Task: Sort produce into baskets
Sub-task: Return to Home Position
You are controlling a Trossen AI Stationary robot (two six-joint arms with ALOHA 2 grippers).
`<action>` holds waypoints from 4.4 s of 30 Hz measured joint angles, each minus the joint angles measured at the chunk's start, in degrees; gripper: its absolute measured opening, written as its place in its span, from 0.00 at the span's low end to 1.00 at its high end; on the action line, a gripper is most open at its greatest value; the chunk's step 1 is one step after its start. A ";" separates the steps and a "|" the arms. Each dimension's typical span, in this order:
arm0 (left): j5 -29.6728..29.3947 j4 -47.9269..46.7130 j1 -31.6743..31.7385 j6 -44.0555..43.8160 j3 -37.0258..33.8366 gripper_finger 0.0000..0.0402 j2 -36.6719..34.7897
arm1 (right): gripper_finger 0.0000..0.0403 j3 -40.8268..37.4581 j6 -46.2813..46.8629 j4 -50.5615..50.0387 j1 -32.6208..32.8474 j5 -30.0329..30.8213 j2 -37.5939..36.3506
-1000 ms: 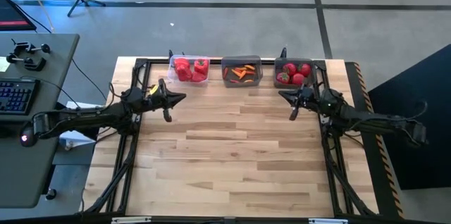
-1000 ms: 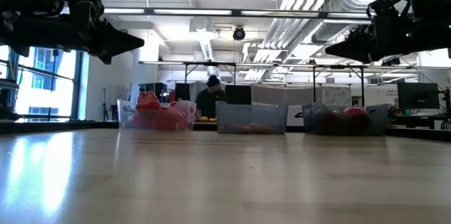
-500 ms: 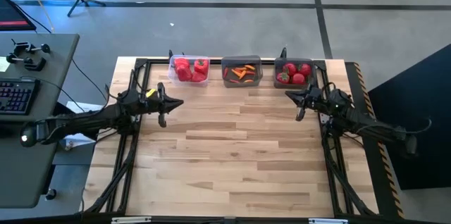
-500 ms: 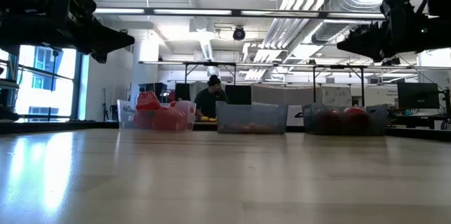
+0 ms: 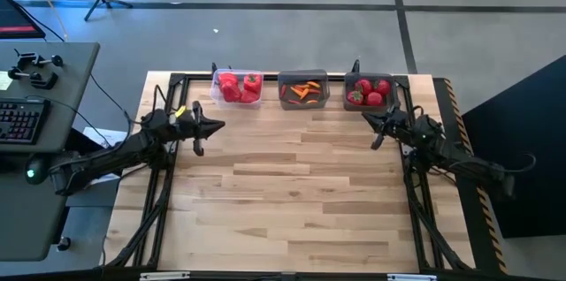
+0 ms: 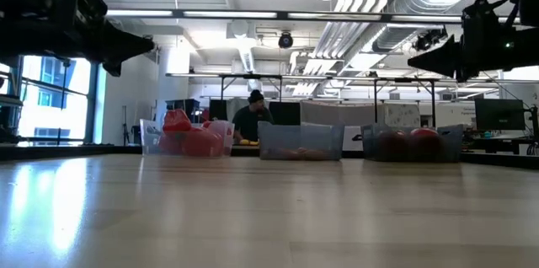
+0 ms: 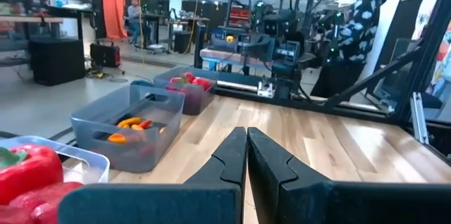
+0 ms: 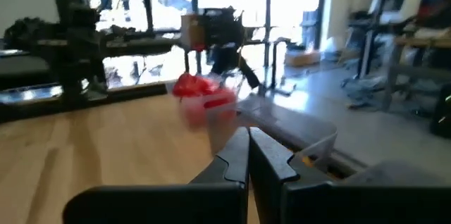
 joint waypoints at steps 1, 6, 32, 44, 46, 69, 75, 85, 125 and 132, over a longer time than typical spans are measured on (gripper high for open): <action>-0.20 -0.57 0.00 0.00 0.00 0.00 -0.72 | 0.00 0.00 -0.79 0.82 0.52 1.47 0.02; -5.28 -4.38 0.00 -1.42 0.02 0.00 -1.93 | 0.00 0.00 -3.18 0.92 1.29 9.43 0.46; -6.53 -11.62 -0.02 -13.35 0.02 0.00 -1.09 | 0.00 -0.02 -4.72 0.92 1.23 7.76 2.01; -6.55 -11.62 -0.02 -13.39 0.02 0.00 -1.09 | 0.00 -0.02 -4.72 0.92 1.23 7.75 2.00; -6.55 -11.62 -0.02 -13.39 0.02 0.00 -1.09 | 0.00 -0.04 -4.72 0.92 1.23 7.74 2.00; -6.58 -11.62 -0.02 -13.39 0.02 0.00 -1.09 | 0.00 -0.07 -4.72 0.92 1.23 7.74 1.98; -6.58 -11.62 -0.02 -13.39 0.02 0.00 -1.09 | 0.00 -0.07 -4.72 0.92 1.23 7.74 2.00; -6.58 -11.62 -0.02 -13.39 0.02 0.00 -1.09 | 0.00 -0.07 -4.72 0.92 1.23 7.74 1.98; -6.58 -11.62 -0.02 -13.39 0.02 0.00 -1.07 | 0.00 -0.09 -4.71 0.92 1.24 7.74 1.98; -6.58 -11.62 -0.03 -13.38 0.02 0.00 -1.08 | 0.00 -0.09 -4.72 0.92 1.23 7.74 1.98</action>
